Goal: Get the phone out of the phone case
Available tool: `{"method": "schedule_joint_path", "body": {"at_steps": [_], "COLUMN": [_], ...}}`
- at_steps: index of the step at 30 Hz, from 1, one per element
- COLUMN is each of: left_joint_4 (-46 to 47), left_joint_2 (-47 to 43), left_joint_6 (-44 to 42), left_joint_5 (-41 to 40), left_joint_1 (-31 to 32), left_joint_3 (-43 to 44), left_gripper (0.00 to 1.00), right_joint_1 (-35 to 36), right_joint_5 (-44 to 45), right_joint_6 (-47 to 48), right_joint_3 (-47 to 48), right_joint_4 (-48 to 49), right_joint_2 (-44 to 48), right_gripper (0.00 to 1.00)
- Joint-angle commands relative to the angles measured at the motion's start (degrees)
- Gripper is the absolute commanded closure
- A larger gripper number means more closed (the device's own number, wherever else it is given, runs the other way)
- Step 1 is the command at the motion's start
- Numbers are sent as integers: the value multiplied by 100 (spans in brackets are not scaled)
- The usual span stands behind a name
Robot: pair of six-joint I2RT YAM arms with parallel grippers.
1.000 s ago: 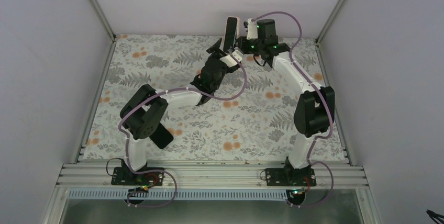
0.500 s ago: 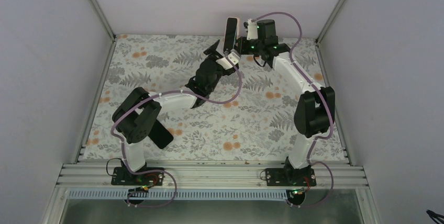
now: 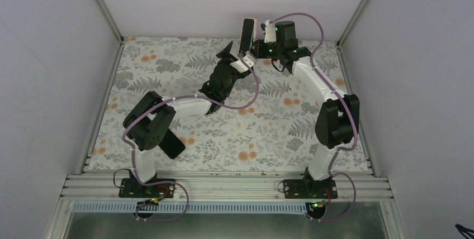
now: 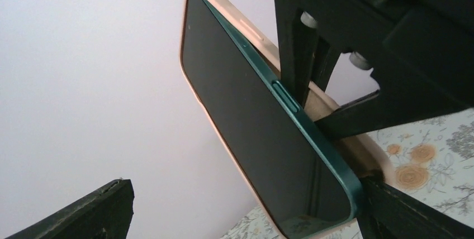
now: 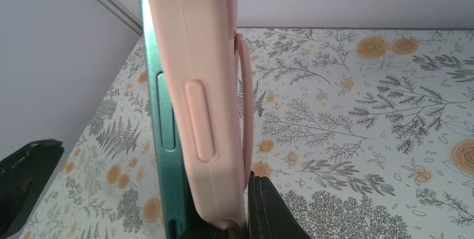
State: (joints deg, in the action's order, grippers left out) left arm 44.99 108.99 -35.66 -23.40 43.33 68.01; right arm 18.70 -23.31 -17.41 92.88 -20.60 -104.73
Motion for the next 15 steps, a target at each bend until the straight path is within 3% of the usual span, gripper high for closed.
{"method": "schedule_joint_path", "body": {"at_steps": [1,6,15], "left_joint_4": [464,1072,1861], "left_joint_2": [253,519,618], "left_joint_6": [-354,-779,-1090], "left_joint_5": [-540,-993,-971], "left_joint_1": [-61,-88,-97], "left_joint_3": [253,337,453], "left_gripper": [5,9,17], "right_joint_1": [37,74,283], "right_joint_5": [-126,-243,-389], "right_joint_6": [-15,-78,-61], "right_joint_3": [-32,-109,-402], "right_joint_4": [408,456,521], "right_joint_2": [407,455,398], "right_gripper": [97,97,97]}}
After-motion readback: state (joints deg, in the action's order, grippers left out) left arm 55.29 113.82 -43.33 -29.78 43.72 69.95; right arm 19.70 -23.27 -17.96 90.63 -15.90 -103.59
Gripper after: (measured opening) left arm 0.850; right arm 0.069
